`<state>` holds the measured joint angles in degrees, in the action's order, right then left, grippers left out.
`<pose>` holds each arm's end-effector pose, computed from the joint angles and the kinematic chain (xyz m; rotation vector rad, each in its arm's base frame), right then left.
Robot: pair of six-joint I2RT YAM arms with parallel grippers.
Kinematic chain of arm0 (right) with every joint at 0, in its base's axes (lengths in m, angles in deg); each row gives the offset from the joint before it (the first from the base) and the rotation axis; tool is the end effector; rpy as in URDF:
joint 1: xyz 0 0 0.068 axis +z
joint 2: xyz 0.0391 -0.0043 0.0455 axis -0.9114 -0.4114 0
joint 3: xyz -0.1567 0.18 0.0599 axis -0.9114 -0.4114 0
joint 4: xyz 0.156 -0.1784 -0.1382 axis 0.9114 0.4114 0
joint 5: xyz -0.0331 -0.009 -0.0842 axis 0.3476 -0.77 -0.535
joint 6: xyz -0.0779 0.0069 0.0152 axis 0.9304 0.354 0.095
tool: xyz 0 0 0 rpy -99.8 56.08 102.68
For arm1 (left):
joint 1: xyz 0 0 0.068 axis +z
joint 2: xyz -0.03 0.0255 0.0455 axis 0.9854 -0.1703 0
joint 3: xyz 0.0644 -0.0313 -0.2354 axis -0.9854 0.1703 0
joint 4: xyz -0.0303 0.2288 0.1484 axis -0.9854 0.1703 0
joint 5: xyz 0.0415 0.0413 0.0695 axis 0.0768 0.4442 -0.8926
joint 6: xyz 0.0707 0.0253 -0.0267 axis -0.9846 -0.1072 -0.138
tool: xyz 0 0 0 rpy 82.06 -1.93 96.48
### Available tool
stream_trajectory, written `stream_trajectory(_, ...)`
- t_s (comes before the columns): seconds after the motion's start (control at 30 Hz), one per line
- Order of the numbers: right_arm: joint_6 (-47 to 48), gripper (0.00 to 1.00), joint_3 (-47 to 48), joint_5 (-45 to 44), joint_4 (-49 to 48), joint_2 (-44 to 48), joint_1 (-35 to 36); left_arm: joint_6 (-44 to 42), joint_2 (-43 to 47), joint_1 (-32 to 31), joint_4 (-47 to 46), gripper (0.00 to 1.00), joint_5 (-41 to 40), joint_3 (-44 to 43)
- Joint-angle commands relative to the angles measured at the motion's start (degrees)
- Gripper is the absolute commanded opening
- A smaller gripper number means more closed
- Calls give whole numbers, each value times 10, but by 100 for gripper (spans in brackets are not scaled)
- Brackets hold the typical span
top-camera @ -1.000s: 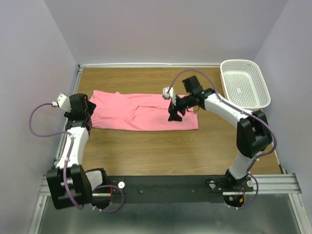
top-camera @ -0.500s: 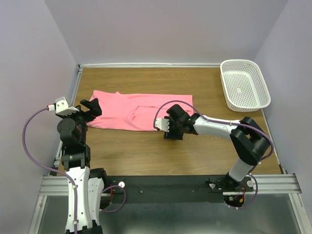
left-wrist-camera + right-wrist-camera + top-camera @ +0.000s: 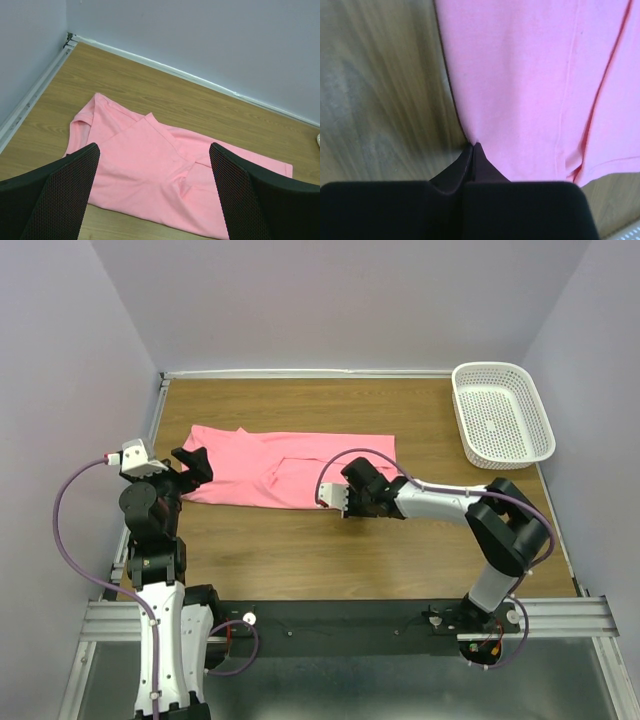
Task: Fold and stack the t-shirts
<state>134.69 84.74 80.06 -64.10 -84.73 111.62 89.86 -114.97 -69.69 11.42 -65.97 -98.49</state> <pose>0.2538 0.2560 0.0872 -1.8389 1.8185 -0.0772 0.2083 0.0311 0.3080 -0.3864 1.5487 -0.2639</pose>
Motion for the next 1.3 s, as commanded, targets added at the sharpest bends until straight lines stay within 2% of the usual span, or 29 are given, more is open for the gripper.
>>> stream_trajectory(0.0,8,1,-24,66,39,27,2,-7,4,3,-5,98,18,4)
stream_trajectory(0.13,40,1,-38,128,131,51,12,-7,-3,3,-10,98,26,4)
stream_trajectory(0.3,56,1,-87,167,217,104,82,1,-17,2,-26,98,39,10)
stream_trajectory(0.4,16,32,-73,187,226,121,94,7,-28,2,-35,98,51,12)
stream_trajectory(0.47,-18,53,-31,173,219,127,89,5,-32,3,-33,98,52,11)
stream_trajectory(0.53,-48,61,44,210,217,110,37,2,-27,3,-30,98,48,8)
stream_trajectory(0.57,-57,64,72,234,217,99,-19,2,-25,2,-26,98,47,8)
stream_trajectory(0.63,-75,65,167,308,217,59,-70,0,-18,3,-25,98,47,8)
stream_trajectory(0.7,-112,66,235,358,212,-28,-126,0,-11,3,-24,98,47,9)
stream_trajectory(0.77,-162,69,329,418,211,-89,-144,-1,-4,2,-23,98,49,12)
stream_trajectory(0.8,-183,69,358,435,209,-156,-144,-2,0,2,-23,98,48,14)
stream_trajectory(0.87,-254,69,428,444,203,-222,-144,-1,5,1,-25,98,48,15)
stream_trajectory(0.9,-284,69,497,427,198,-275,-144,-2,6,1,-26,98,47,17)
stream_trajectory(0.97,-357,69,578,416,177,-324,-144,-3,9,1,-28,98,49,18)
stream_trajectory(1.1,-446,69,679,384,156,-409,-144,-4,6,1,-33,98,54,21)
stream_trajectory(1.27,-503,67,715,419,154,-481,-143,-5,-1,2,-39,98,64,21)
